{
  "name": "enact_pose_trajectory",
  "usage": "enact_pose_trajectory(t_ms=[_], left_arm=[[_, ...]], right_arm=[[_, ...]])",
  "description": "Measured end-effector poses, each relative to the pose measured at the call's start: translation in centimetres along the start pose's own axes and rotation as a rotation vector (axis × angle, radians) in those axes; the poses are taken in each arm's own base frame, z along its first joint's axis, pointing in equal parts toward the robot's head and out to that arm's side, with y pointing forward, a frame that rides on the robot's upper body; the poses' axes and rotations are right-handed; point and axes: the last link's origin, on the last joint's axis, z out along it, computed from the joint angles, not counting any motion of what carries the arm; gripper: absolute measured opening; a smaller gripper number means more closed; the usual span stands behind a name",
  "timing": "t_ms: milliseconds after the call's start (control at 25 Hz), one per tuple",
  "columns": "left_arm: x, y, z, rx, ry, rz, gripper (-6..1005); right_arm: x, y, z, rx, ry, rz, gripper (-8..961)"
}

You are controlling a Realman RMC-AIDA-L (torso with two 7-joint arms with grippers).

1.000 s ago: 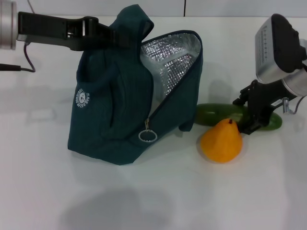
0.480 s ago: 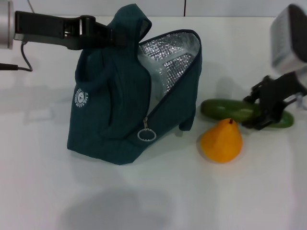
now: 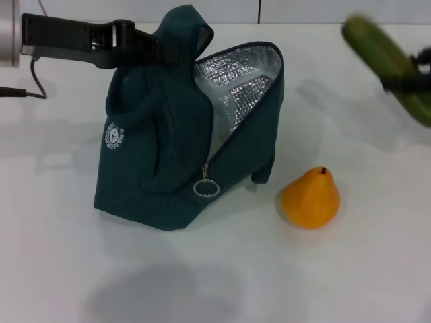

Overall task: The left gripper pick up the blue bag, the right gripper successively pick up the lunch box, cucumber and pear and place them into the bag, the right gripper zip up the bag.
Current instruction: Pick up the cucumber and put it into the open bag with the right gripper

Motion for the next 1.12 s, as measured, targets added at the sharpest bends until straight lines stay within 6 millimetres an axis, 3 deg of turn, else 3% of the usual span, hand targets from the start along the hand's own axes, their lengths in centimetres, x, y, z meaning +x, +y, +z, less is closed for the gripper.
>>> enact_pose_trajectory(t_ms=[200, 440, 800, 1120], left_arm=[[-0.1, -0.1, 0.2, -0.004, 0.002, -0.008, 42], [-0.3, -0.2, 0.4, -0.017, -0.003, -0.022, 42], [-0.7, -0.7, 0.1, -0.027, 0.002, -0.027, 42], [-1.0, -1.1, -0.6, -0.025, 0.016, -0.034, 41]], right_arm=[[-1.1, 1.0, 0.7, -0.131, -0.296, 0.165, 644], [-1.6, 3.5, 3.8, -0.253, -0.526, 0.255, 648], [-3.5, 8.0, 10.0, -0.411, -0.600, 0.222, 653], [-4.3, 10.6, 12.7, -0.467, -0.548, 0.171, 657]])
